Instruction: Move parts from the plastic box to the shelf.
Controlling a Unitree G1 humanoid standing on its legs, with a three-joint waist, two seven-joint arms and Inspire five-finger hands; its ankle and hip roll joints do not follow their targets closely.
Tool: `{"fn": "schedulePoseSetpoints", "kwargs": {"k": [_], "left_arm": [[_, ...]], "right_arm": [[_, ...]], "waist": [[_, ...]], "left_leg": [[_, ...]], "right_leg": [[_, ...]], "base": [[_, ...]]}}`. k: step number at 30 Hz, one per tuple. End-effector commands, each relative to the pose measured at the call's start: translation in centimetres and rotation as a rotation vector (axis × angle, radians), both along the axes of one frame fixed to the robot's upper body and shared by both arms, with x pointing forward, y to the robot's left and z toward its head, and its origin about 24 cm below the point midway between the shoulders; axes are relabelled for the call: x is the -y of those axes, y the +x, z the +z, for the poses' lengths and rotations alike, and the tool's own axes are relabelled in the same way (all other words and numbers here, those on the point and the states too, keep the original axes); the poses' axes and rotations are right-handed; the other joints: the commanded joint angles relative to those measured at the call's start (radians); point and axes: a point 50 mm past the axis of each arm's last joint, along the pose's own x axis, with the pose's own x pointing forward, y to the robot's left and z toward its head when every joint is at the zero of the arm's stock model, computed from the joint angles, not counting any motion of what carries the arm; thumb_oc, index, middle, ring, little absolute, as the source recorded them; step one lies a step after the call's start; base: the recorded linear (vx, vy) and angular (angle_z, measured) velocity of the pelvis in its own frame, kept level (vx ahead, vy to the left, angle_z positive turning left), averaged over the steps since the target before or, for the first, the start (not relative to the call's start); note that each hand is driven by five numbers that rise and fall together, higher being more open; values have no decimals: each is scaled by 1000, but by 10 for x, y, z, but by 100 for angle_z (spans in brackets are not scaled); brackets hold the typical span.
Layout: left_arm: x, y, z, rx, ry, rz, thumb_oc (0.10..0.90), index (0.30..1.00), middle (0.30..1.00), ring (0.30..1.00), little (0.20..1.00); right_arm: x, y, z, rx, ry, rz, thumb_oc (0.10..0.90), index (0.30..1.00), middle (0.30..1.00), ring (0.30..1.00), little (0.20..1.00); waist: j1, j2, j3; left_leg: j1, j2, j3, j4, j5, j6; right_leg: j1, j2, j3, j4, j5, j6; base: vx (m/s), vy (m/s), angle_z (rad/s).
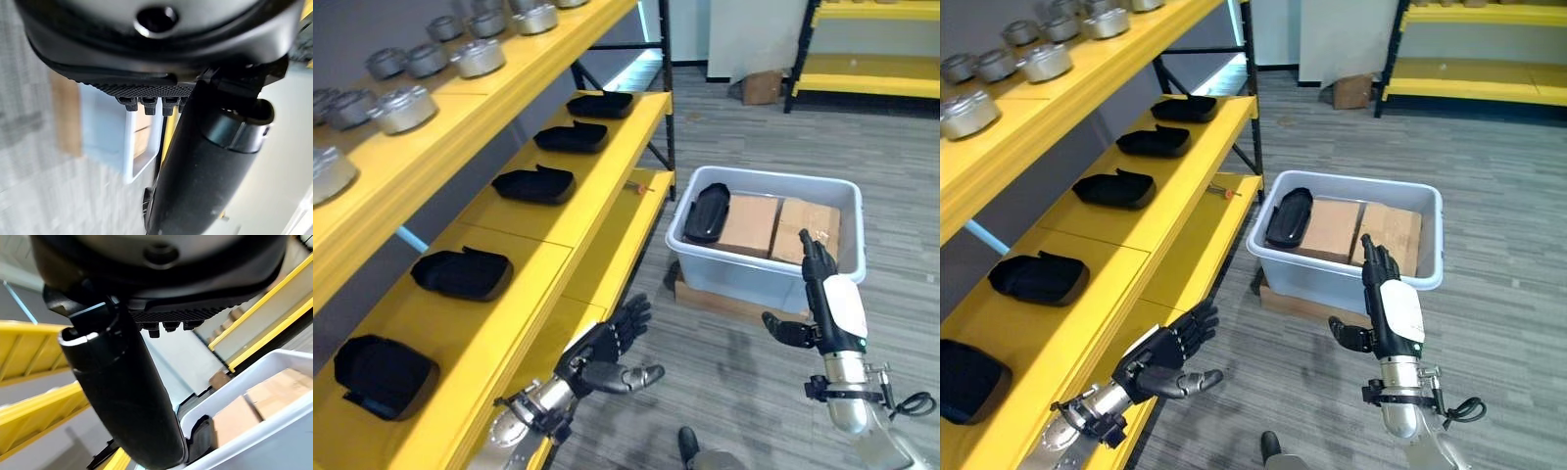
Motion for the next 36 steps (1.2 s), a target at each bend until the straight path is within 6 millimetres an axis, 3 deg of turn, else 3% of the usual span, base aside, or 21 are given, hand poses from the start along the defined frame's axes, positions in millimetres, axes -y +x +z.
{"fn": "schedulePoseSetpoints", "kwargs": {"k": [1, 3, 5, 7, 13, 14, 18, 21, 24, 26, 28, 29, 31, 32, 34, 35, 36], "left_arm": [[-12, 18, 40, 215, -57, 21, 900, 1000, 1000, 1000, 1000], [-13, 17, 40, 214, -59, 22, 900, 1000, 1000, 1000, 1000], [-16, 15, 39, 210, -60, 39, 900, 1000, 1000, 1000, 1000], [-17, 13, 39, 211, -59, 46, 900, 1000, 1000, 1000, 1000], [-19, 14, 39, 231, -80, 34, 900, 1000, 1000, 1000, 1000], [-18, 17, 41, 235, -87, 33, 900, 1000, 1000, 1000, 1000], [-14, 23, 38, 238, -5, 3, 900, 1000, 1000, 1000, 1000], [-13, 28, 38, 246, 45, 1, 900, 1000, 1000, 1000, 1000], [-13, 31, 39, 238, 59, 20, 900, 1000, 1000, 1000, 1000], [-13, 32, 39, 238, 59, 34, 900, 1000, 1000, 1000, 1000], [-13, 34, 39, 231, 32, 74, 900, 1000, 1000, 1000, 1000], [-14, 34, 39, 230, 29, 77, 900, 1000, 1000, 1000, 1000], [-17, 35, 41, 223, 21, 106, 900, 1000, 1000, 1000, 1000], [-17, 35, 41, 223, 21, 106, 900, 1000, 1000, 1000, 1000], [-18, 32, 38, 206, 28, 118, 900, 1000, 1000, 1000, 1000], [-15, 28, 33, 198, 45, 93, 900, 1000, 1000, 1000, 1000], [-15, 27, 33, 196, 45, 87, 900, 1000, 1000, 1000, 1000]], "right_arm": [[-13, 20, 50, 281, 2, 125, 900, 1000, 1000, 1000, 1000], [-13, 19, 50, 279, -4, 132, 900, 1000, 1000, 1000, 1000], [-14, 17, 50, 266, -3, 154, 900, 1000, 1000, 1000, 1000], [-16, 16, 50, 261, -2, 169, 900, 1000, 1000, 1000, 1000], [-19, 19, 51, 256, 7, 194, 900, 1000, 1000, 1000, 1000], [-18, 19, 50, 251, 19, 175, 900, 1000, 1000, 1000, 1000], [-22, 23, 51, 259, 31, 158, 900, 1000, 1000, 1000, 1000], [-20, 26, 50, 257, 44, 112, 900, 1000, 1000, 1000, 1000], [-16, 30, 51, 254, 99, 51, 900, 1000, 1000, 1000, 1000], [-18, 31, 51, 254, 93, 55, 900, 1000, 1000, 1000, 1000], [-22, 32, 49, 250, 72, 83, 900, 1000, 1000, 1000, 1000], [-22, 31, 49, 249, 71, 86, 900, 1000, 1000, 1000, 1000], [-20, 29, 51, 247, 70, 92, 900, 1000, 1000, 1000, 1000], [-20, 29, 51, 247, 70, 92, 900, 1000, 1000, 1000, 1000], [-19, 26, 50, 242, 79, 88, 900, 1000, 1000, 1000, 1000], [-20, 27, 48, 236, 91, 83, 900, 1000, 1000, 1000, 1000], [-20, 27, 48, 235, 93, 81, 900, 1000, 1000, 1000, 1000]], "waist": [[1, 7, 5], [4, 8, 6], [21, 15, 11], [32, 16, 16], [33, 6, 0], [27, 3, -13], [15, -4, -35], [1, -2, -31], [-10, 10, -13], [-7, 12, -8], [-5, 15, 5], [-6, 14, 7], [-11, 2, 10], [-11, 2, 10], [-13, -14, 5], [-13, -26, -3], [-11, -28, -3]], "left_leg": [[-62, -21, -2, 18, 31, 12], [-79, -28, -9, 5, 50, 9], [-144, -38, -44, -35, 132, -7], [-171, -39, -61, -41, 168, -15], [-112, -28, -22, -48, 93, 21], [-71, -25, -19, -54, 61, 40], [-15, -18, -14, -64, 25, 71], [21, -14, -16, -70, 13, 87], [59, -2, 3, -86, -5, 109], [65, -2, 11, -89, -7, 111], [94, 5, 31, -105, -11, 103], [101, 8, 32, -108, -11, 100], [126, 20, 29, -128, -15, 89], [126, 20, 29, -128, -15, 89], [160, 27, 12, -161, -21, 79], [179, 38, -5, -169, -39, 69], [183, 43, -6, -169, -43, 66]], "right_leg": [[93, 24, -29, -34, -79, 138], [98, 30, -20, -38, -78, 138], [117, 56, 9, -38, -82, 131], [127, 67, 20, -31, -90, 124], [138, 55, -11, 3, -141, 116], [138, 45, -24, 33, -162, 121], [117, 33, -43, 129, -208, 129], [38, 20, -55, 252, -163, 156], [-74, -2, -103, 492, -123, 192], [-102, -19, -120, 524, -116, 201], [-120, -56, -152, 458, -113, 210], [-114, -58, -152, 426, -111, 209], [-97, -78, -137, 247, -79, 220], [-97, -78, -137, 247, -79, 220], [-87, -99, -102, 96, -17, 246], [-103, -124, -61, 4, 70, 269], [-110, -129, -59, -9, 85, 275]], "base": [[83, 8, -40], [123, 7, -50], [223, 11, -55], [166, 25, -69], [194, 110, -45], [296, 200, -18], [179, 124, 11], [98, 108, 24], [72, 107, 15], [16, 55, -12], [63, 19, -27], [89, -46, -45], [81, -84, -49], [104, -143, -20], [154, -246, -7], [149, -290, 6], [191, -502, 32]]}}
